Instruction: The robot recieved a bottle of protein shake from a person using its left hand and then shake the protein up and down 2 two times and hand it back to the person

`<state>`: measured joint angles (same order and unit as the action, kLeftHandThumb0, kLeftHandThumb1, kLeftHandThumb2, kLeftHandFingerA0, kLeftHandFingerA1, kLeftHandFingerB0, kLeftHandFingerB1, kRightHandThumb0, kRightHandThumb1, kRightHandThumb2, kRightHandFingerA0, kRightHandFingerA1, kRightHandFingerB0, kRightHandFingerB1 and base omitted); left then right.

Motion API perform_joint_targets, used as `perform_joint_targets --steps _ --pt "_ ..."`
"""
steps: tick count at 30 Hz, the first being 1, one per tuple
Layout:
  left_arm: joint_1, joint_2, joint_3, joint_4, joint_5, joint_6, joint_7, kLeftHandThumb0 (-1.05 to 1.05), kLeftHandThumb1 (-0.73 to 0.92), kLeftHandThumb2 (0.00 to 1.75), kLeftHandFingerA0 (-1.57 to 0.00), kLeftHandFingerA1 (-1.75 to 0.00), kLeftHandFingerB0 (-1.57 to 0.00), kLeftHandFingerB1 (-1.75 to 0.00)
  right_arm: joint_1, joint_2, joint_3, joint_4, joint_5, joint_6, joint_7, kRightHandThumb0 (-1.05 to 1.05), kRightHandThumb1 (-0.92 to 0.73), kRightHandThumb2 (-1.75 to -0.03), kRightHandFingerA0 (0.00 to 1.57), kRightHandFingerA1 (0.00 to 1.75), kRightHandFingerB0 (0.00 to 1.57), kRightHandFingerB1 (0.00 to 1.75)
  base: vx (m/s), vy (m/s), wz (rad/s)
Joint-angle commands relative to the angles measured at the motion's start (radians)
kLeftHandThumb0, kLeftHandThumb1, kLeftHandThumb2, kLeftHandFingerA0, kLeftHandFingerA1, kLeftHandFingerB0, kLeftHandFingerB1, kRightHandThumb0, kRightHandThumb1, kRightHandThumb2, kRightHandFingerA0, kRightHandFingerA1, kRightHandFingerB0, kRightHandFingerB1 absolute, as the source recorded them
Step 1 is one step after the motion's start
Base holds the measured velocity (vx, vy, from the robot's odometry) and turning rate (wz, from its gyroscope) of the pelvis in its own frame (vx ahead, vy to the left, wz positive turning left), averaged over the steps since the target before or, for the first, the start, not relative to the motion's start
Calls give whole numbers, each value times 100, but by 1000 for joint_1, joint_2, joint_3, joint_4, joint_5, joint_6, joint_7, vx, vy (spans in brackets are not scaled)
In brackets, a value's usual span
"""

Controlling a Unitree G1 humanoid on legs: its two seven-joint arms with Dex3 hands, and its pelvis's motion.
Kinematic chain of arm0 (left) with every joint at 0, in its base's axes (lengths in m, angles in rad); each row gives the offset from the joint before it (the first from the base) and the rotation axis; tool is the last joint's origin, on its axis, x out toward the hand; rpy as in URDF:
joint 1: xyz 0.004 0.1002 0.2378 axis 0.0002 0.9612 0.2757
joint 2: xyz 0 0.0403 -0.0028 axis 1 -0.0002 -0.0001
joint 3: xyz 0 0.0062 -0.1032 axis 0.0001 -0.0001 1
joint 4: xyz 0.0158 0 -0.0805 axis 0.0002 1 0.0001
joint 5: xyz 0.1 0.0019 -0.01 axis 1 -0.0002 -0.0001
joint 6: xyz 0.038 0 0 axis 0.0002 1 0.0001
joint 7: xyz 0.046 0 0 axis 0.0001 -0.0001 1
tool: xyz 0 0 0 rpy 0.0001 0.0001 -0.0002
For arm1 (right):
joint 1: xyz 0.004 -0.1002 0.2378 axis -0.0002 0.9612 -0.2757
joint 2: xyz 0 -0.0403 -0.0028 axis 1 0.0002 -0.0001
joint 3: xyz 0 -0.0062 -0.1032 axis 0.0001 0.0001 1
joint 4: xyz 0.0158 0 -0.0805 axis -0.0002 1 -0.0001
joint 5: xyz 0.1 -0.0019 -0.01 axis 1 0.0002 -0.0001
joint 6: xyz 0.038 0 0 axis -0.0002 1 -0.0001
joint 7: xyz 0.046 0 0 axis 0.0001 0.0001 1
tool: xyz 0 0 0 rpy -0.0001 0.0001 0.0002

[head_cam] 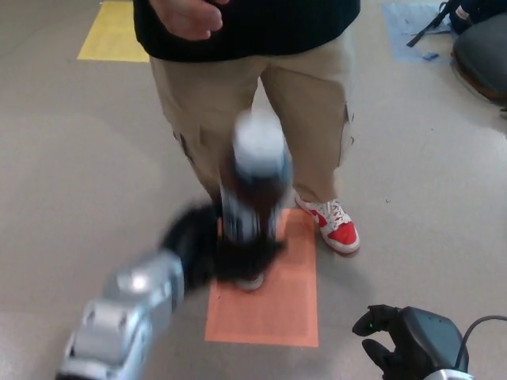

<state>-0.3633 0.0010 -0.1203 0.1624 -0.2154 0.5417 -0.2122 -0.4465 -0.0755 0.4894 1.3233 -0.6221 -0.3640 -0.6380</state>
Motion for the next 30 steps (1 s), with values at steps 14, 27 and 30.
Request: perform_joint_targets --steps 14,27,30 --pt "-46 20 -48 43 27 13 -34 -25 83 65 -77 -164 -59 -112 -10 -10 -20 -1 9 0 12 -39 -70 -72 95 90 83 53 0 0 0" --pt "-10 -24 13 -17 -21 69 -23 -20 80 66 -81 -167 -56 -109 66 -9 -9 -2 -3 6 2 -39 -71 -69 101 83 84 48 0 0 1" --pt "-27 -36 44 -39 -36 121 -7 -17 74 73 -79 -167 -64 -118 70 -8 -8 -1 -4 -2 -1 -41 -69 -73 96 83 84 53 0 0 0"
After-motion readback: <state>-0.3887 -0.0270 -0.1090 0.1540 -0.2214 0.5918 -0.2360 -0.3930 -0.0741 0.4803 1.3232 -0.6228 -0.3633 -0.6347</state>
